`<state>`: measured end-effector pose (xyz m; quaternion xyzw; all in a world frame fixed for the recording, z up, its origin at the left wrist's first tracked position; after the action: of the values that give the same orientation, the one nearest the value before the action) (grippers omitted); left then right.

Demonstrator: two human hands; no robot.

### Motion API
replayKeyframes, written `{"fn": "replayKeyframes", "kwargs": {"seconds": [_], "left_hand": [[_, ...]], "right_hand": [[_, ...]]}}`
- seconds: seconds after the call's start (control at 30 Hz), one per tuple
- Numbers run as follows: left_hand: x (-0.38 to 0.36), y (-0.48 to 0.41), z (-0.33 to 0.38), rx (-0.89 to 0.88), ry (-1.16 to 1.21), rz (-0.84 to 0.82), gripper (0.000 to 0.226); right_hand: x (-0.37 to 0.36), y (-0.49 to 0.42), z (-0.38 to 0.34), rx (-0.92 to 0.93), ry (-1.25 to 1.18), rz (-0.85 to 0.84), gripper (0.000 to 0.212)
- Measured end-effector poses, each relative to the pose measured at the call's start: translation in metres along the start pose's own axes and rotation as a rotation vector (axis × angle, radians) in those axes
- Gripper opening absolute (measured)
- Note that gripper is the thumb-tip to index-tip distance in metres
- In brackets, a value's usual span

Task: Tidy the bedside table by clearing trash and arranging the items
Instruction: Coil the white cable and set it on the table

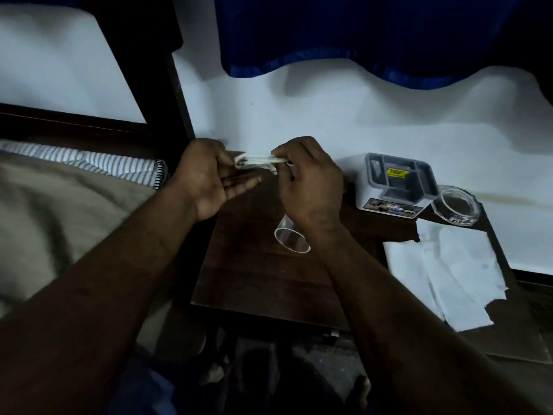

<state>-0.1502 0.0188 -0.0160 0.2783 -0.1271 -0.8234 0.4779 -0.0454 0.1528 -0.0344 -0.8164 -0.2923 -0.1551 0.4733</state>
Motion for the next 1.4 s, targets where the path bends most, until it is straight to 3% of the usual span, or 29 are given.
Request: {"fn": "replayKeyframes", "kwargs": {"seconds": [0.07, 0.2, 0.47, 0.67, 0.83, 1.03, 1.13, 1.4], "left_hand": [[0.006, -0.005, -0.001, 0.055, 0.017, -0.003, 0.03], [0.01, -0.025, -0.019, -0.035, -0.206, 0.042, 0.007], [0.024, -0.074, -0.057, -0.231, -0.651, 0.209, 0.031], [0.019, -0.093, -0.061, -0.386, -0.93, 0.323, 0.036], [0.017, -0.095, -0.056, -0.514, -1.089, 0.335, 0.03], [0.019, -0.091, -0.047, -0.549, -0.877, 0.21, 0.036], [0.016, -0.086, -0.044, -0.548, -0.786, 0.153, 0.035], [-0.004, -0.071, -0.03, -0.344, -0.298, 0.148, 0.036]], "right_hand": [[-0.009, 0.002, 0.003, 0.037, 0.003, -0.045, 0.025], [-0.023, 0.001, 0.018, 0.014, -0.035, -0.187, 0.029], [-0.035, -0.002, 0.04, -0.119, 0.064, -0.614, 0.038], [-0.034, -0.01, 0.044, -0.185, 0.137, -0.718, 0.029], [-0.037, -0.02, 0.046, -0.22, 0.183, -0.651, 0.026], [-0.044, -0.02, 0.047, -0.24, 0.228, -0.648, 0.04], [-0.046, -0.02, 0.043, -0.242, 0.208, -0.63, 0.033], [-0.044, -0.024, 0.038, -0.431, 0.017, -0.579, 0.028]]}}
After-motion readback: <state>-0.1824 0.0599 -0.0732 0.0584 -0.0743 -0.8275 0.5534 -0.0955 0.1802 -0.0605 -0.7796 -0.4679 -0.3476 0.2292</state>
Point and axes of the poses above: each hand's wrist, its own y-axis away from the middle knuckle, its own x-axis out of the back of the hand, z = x × y, the point moved 1 cm from there along -y, towards the middle knuckle, and after that the axes turned 5 degrees about -y, right-handed, at the moved point
